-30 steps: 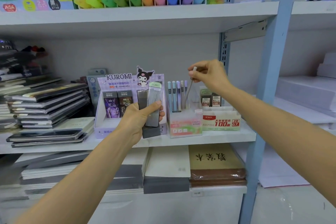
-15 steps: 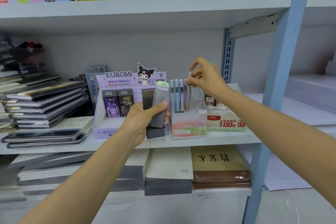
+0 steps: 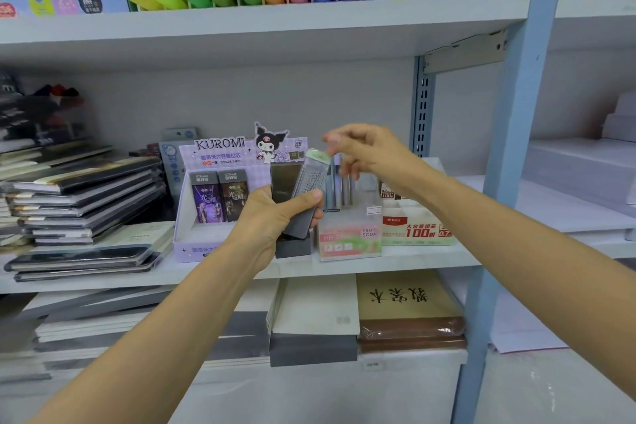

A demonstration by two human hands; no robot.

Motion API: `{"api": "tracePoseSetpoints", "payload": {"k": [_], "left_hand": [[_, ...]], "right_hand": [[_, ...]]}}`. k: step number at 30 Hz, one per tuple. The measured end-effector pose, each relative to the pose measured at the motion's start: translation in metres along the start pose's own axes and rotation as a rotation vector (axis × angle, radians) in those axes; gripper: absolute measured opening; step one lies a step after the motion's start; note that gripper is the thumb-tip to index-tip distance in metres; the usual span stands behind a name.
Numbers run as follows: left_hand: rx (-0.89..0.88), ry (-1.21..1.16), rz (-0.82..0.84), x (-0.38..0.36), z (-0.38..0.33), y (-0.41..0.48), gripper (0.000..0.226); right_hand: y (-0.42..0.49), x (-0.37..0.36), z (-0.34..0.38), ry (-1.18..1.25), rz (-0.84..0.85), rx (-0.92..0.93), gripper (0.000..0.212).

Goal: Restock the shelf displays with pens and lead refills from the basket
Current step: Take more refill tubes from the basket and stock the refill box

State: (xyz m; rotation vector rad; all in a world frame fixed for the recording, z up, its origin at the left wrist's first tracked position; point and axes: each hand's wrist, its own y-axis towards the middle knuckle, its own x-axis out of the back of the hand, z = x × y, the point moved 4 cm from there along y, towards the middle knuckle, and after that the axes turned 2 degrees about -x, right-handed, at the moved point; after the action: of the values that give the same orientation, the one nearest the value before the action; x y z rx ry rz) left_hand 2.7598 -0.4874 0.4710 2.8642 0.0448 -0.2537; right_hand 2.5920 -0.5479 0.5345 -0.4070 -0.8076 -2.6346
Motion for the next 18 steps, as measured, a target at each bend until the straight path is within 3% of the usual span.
{"api": "tracePoseSetpoints", "payload": {"k": [2,5,8,12,15,18], "left_hand": [[-0.004,0.022,0.023,-0.007,-0.003,-0.003,0.031],[0.032,-0.015,0.104,-0.018,-0.009,-0.007,0.044],[0.040,-0.053,0.140,-0.025,-0.012,-0.011,0.035],[0.040,0.019,0.127,-0.039,-0.009,-0.012,0.030],[0.056,0.021,0.130,-0.049,-0.007,-0.011,0.025],[0.056,0.027,0.156,-0.057,0.000,-0.010,0.026]], "right_hand": [[-0.008,-0.010,0.005,0.010,0.125,-0.022,0.019],[-0.014,-0.001,0.012,0.152,0.113,-0.039,0.017],[-0.022,0.013,0.017,0.300,0.102,-0.099,0.027],[-0.034,0.033,0.020,0.163,0.031,-0.092,0.024],[-0.045,0.056,0.025,0.141,0.001,-0.073,0.037],[-0.052,0.073,0.024,0.088,-0.040,-0.074,0.031]]}}
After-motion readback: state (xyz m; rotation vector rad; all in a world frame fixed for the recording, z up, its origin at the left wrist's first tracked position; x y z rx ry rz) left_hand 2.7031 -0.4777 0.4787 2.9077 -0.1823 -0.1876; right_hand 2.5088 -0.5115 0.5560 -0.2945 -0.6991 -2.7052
